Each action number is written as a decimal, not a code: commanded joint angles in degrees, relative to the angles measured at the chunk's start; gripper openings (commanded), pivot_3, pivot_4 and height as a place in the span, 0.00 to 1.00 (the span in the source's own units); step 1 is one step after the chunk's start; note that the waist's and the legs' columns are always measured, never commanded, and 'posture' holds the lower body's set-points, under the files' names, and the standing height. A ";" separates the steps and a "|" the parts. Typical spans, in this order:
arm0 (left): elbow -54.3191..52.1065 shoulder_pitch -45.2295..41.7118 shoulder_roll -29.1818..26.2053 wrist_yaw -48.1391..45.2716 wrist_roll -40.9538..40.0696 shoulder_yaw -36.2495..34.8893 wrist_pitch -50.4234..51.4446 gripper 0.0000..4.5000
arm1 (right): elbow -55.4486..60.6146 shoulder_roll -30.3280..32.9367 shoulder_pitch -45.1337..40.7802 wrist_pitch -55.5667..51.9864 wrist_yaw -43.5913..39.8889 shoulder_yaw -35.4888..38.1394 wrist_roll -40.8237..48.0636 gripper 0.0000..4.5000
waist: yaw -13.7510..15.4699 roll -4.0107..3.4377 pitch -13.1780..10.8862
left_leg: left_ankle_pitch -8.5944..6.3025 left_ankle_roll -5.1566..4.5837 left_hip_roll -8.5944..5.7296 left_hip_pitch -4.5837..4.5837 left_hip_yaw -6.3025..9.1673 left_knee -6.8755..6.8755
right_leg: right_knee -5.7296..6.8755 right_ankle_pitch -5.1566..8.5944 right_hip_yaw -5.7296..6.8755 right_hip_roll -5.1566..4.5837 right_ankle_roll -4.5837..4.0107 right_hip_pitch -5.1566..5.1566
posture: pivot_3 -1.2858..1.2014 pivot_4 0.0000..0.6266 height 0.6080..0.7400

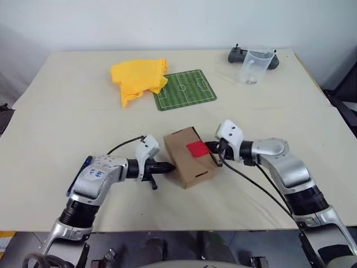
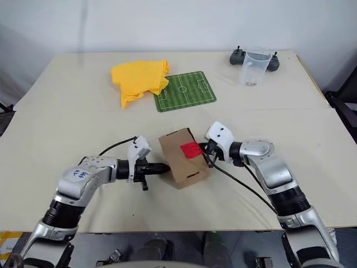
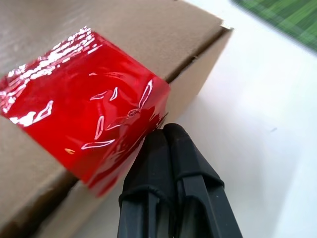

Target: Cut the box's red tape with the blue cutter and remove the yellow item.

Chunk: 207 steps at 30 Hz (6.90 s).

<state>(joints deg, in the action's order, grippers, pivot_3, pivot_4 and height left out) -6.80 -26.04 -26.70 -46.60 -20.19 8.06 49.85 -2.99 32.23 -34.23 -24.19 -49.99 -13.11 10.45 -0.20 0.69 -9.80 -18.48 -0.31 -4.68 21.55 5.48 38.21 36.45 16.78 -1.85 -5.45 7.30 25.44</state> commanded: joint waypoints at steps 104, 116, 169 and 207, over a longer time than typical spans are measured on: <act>-6.95 42.98 -14.93 14.74 -0.58 -38.58 -12.72 0.30 | 40.52 6.22 31.39 9.86 -11.30 18.23 31.55 1.00 | 1.34 -0.05 0.20 | -0.52 0.02 0.48 -0.64 0.18 -0.25 | -0.85 0.01 -0.10 0.13 -0.16 -0.95 | 0.52 0.24 1.00; -3.57 42.10 -16.00 11.60 -0.08 -36.71 -14.40 0.09 | 40.77 5.82 31.16 9.91 -10.25 17.65 31.18 1.00 | 1.36 -0.30 0.27 | -0.52 0.01 0.48 -0.66 0.17 -0.26 | -0.87 0.01 -0.11 0.13 -0.16 -0.96 | 0.52 0.24 1.00; -31.13 0.36 -16.54 -16.28 27.28 25.41 3.38 0.09 | 49.05 17.63 40.25 -13.19 10.37 5.83 16.08 0.55 | 1.71 -0.20 -0.02 | -0.53 -0.18 0.37 -0.45 0.11 -0.03 | -0.93 -0.04 -0.03 0.19 0.05 -0.95 | 0.52 0.24 1.00; -31.25 -2.98 -16.53 -9.08 24.87 30.00 9.70 0.09 | 40.36 8.87 25.57 -15.43 6.43 -12.05 5.23 0.01 | 1.68 -0.13 0.05 | -0.40 -0.07 0.30 -0.60 0.15 0.03 | -0.76 -0.03 -0.02 0.17 0.03 -1.05 | 0.52 0.24 1.00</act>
<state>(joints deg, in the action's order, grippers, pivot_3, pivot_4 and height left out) -39.81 -29.38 -42.93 -57.37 4.51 36.48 58.52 37.72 41.83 -8.72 -39.85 -42.93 -23.46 15.96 1.49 0.56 -9.74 -18.88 -0.39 -4.38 20.94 5.63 38.23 35.69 16.75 -1.86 -5.28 7.33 24.38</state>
